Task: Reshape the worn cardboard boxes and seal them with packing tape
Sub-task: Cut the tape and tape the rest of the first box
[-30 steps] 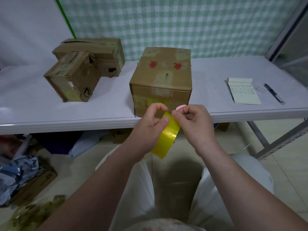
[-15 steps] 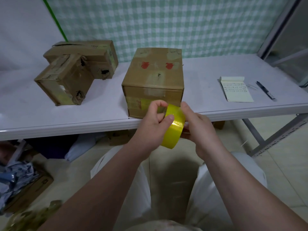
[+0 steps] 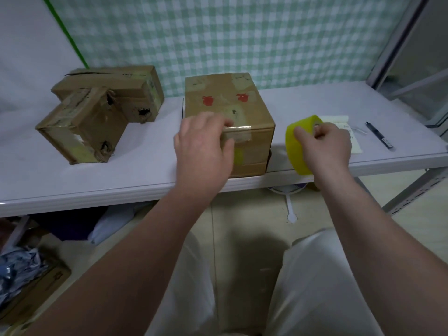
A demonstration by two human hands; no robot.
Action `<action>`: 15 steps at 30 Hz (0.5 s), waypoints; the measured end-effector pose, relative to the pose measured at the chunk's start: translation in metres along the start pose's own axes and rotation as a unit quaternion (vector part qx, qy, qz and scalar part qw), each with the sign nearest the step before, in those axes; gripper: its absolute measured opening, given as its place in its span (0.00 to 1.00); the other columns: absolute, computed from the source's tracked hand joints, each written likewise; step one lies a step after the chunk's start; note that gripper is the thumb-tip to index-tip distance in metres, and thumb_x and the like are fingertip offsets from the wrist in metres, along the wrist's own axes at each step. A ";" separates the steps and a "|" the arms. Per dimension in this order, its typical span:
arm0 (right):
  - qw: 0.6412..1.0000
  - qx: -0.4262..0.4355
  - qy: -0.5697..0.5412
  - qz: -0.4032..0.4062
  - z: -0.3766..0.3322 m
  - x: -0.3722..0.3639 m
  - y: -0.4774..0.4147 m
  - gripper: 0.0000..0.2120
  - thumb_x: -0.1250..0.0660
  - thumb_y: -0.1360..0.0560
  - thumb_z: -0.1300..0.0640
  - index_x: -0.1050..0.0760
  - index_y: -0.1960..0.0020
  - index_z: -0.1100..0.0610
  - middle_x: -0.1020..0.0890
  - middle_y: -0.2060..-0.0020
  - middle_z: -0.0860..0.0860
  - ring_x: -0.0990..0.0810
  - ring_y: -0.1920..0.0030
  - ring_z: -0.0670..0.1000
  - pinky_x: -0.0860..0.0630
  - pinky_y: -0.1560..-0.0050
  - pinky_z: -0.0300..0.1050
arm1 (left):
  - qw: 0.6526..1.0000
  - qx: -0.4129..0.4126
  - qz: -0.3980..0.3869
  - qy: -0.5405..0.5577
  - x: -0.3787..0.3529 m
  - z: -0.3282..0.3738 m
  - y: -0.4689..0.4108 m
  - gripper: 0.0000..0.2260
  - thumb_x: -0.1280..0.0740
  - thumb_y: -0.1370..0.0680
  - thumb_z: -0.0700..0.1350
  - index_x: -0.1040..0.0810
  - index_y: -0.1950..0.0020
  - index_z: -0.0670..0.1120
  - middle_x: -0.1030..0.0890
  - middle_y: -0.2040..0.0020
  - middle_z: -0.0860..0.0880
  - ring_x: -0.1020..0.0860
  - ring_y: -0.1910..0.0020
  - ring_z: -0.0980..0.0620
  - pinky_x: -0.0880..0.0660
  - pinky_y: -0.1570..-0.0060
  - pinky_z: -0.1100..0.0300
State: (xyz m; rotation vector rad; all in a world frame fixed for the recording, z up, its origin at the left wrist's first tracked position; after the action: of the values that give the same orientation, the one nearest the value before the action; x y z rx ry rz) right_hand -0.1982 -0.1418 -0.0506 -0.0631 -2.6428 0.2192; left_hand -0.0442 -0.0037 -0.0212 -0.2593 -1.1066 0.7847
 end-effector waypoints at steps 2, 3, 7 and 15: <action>0.994 0.051 0.100 -0.013 -0.001 -0.009 -0.018 0.10 0.33 0.27 0.51 0.28 0.58 0.58 0.31 0.49 0.56 0.31 0.59 0.55 0.37 0.57 0.40 | 0.999 -0.013 -0.015 -0.030 -0.007 -0.007 -0.008 0.17 0.32 0.25 0.43 0.25 0.36 0.49 0.25 0.36 0.50 0.33 0.34 0.47 0.40 0.36 0.52; 0.986 0.075 0.145 -0.024 0.000 -0.014 -0.025 0.09 0.33 0.26 0.52 0.28 0.57 0.58 0.32 0.45 0.57 0.31 0.60 0.55 0.36 0.56 0.41 | 0.998 -0.016 -0.036 -0.044 -0.012 -0.011 -0.012 0.19 0.32 0.24 0.44 0.27 0.33 0.50 0.27 0.33 0.50 0.34 0.31 0.47 0.41 0.32 0.49; 0.947 0.139 0.280 -0.075 0.011 -0.035 -0.045 0.11 0.33 0.24 0.53 0.26 0.49 0.61 0.34 0.38 0.59 0.24 0.51 0.61 0.30 0.49 0.47 | 0.995 -0.017 -0.086 -0.054 -0.025 -0.027 -0.017 0.21 0.34 0.23 0.45 0.29 0.30 0.50 0.28 0.30 0.52 0.34 0.29 0.48 0.42 0.29 0.43; 0.894 0.198 0.371 -0.152 0.036 -0.049 -0.057 0.17 0.34 0.25 0.48 0.26 0.42 0.58 0.26 0.42 0.61 0.28 0.42 0.63 0.28 0.43 0.54 | 0.996 -0.052 -0.067 -0.016 -0.024 -0.039 -0.019 0.19 0.34 0.24 0.45 0.25 0.33 0.49 0.24 0.34 0.50 0.30 0.33 0.46 0.39 0.30 0.50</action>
State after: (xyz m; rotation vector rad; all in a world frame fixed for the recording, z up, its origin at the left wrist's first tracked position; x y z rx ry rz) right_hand -0.1721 -0.2078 -0.0955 0.3367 -1.7739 0.5074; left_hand -0.0071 -0.0264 -0.0455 -0.2577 -1.1851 0.6159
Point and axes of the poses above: each hand's wrist, its own y-axis away from the middle knuckle, its own x-axis out of the back of the hand, z = x × y, the point moved 1 cm from there along -y, towards the middle knuckle
